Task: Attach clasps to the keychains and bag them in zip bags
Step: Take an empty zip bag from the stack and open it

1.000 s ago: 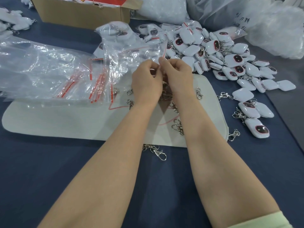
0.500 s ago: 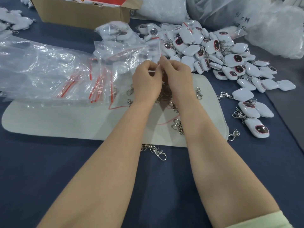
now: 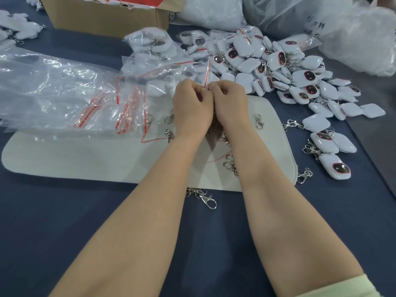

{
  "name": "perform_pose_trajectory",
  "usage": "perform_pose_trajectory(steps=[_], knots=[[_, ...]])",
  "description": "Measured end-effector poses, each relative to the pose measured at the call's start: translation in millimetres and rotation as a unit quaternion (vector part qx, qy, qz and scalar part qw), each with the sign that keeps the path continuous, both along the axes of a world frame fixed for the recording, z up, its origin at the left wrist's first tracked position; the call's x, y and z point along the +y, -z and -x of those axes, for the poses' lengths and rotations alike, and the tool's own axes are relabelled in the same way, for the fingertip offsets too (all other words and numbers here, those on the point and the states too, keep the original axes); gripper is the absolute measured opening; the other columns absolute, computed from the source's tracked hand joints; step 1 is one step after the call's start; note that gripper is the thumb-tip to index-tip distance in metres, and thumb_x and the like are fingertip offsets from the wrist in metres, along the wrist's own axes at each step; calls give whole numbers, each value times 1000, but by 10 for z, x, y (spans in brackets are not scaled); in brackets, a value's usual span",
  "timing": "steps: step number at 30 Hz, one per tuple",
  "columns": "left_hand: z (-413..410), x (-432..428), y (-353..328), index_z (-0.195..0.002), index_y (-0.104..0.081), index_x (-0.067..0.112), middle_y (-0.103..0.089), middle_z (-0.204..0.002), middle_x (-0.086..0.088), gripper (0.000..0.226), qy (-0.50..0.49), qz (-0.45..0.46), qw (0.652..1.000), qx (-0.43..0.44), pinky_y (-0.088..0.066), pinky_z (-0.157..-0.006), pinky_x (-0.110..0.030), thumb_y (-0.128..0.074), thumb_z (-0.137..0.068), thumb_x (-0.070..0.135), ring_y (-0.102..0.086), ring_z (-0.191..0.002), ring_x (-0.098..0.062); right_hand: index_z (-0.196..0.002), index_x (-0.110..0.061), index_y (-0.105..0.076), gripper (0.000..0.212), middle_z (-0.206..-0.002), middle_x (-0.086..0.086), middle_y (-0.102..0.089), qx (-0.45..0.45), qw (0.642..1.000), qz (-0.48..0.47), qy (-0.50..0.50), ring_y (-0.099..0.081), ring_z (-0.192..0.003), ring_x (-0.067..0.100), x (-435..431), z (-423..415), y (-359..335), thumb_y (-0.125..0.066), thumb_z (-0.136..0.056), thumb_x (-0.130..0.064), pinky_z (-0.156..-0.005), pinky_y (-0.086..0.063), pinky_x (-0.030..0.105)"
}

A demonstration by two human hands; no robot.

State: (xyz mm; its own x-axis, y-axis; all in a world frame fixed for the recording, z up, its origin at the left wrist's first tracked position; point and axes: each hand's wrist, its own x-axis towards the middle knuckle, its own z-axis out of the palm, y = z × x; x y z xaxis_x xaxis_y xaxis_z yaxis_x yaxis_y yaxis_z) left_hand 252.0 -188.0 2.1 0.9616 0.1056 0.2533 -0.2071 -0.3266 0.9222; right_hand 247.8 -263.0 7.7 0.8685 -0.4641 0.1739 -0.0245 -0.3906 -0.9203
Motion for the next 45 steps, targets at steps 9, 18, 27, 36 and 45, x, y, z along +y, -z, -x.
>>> perform_pose_trajectory(steps=[9,18,27,36,45], knots=[[38,38,-44,-81,-45,10,-49,-81,-3,9,-34,18,997,-62,-32,-66,-20,-52,-86,6,-45,-76,-18,-85,-7,-63,17,-76,0,-58,7,999,17,36,-51,-77,16,-41,-13,29,-49,-94,-13,-65,-34,23],[114,22,-88,-87,-50,14,-54,-90,-1,6,-17,29,993,-112,-47,-73,-38,-54,-84,12,-54,-76,-18,-96,-13,-58,4,-68,-6,-66,-4,990,-106,-92,-58,-53,1,9,62,-23,-56,-94,-12,-56,-46,20],[-17,33,-18,-130,-49,11,-53,-130,-4,42,13,23,999,20,-36,-97,-20,-47,-88,10,-49,-120,-17,-93,-28,-56,35,-77,-2,-68,5,981,-103,-162,-59,-67,17,23,60,2,-47,-90,6,-62,-47,27],[83,145,-170,-119,-60,1,-56,-131,-10,56,-99,-7,980,-174,-29,-110,-46,-29,-74,-13,-45,-130,-27,-114,-11,-57,31,-87,0,-64,-27,998,48,2,-54,-76,3,39,58,1,-44,-89,4,-68,-37,11],[68,67,-98,-110,-65,4,-66,-113,-8,36,24,-49,990,-131,-40,-98,-33,-40,-84,2,-57,-109,-24,-63,-27,-58,34,-57,-13,-55,14,988,126,-90,-49,-57,-2,16,133,-109,-52,-90,-8,-53,-34,9]])
